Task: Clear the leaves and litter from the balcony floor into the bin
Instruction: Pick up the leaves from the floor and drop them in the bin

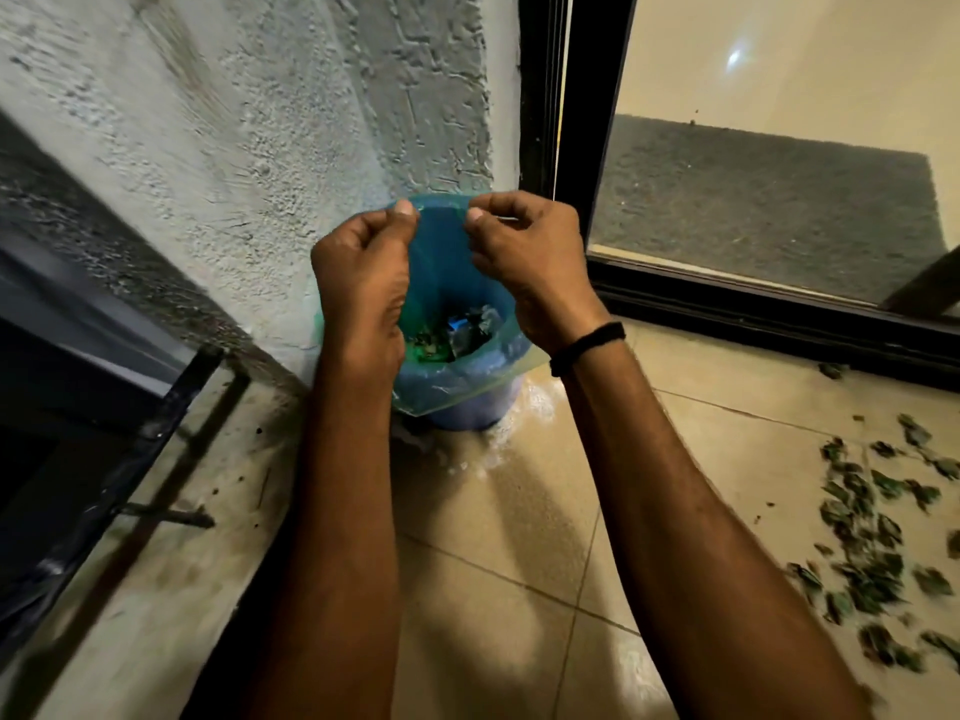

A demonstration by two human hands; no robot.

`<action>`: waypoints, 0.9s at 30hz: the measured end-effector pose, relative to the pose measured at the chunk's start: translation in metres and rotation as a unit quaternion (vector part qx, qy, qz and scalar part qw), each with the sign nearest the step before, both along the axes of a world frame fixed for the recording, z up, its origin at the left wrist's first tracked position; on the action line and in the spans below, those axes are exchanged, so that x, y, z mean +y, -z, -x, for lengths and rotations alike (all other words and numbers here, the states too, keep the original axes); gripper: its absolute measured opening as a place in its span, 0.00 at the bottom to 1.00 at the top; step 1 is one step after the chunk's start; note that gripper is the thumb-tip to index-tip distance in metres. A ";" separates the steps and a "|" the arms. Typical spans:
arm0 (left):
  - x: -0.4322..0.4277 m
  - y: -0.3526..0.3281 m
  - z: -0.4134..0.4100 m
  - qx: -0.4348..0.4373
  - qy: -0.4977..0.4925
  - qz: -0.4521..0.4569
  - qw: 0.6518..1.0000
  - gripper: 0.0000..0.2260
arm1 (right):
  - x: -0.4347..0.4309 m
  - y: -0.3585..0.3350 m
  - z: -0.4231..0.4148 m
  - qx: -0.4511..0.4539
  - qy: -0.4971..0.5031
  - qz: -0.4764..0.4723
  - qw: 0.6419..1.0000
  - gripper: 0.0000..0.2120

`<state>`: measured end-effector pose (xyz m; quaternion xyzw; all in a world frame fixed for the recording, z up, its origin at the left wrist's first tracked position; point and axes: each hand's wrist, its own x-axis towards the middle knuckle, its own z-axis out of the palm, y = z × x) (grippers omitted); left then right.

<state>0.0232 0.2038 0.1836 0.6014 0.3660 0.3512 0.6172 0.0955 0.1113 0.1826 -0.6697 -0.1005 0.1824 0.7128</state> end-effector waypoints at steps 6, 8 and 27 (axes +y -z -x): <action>-0.035 -0.015 -0.012 -0.104 0.022 -0.042 0.993 0.08 | -0.064 -0.012 -0.010 0.099 0.035 -0.185 0.977 0.04; -0.058 -0.021 -0.015 -0.134 0.060 -0.043 0.988 0.08 | -0.094 0.002 -0.019 0.097 0.083 -0.181 0.975 0.03; -0.157 0.192 -0.011 0.342 0.339 -0.117 0.869 0.04 | -0.184 0.218 0.050 -0.072 0.097 0.487 0.865 0.06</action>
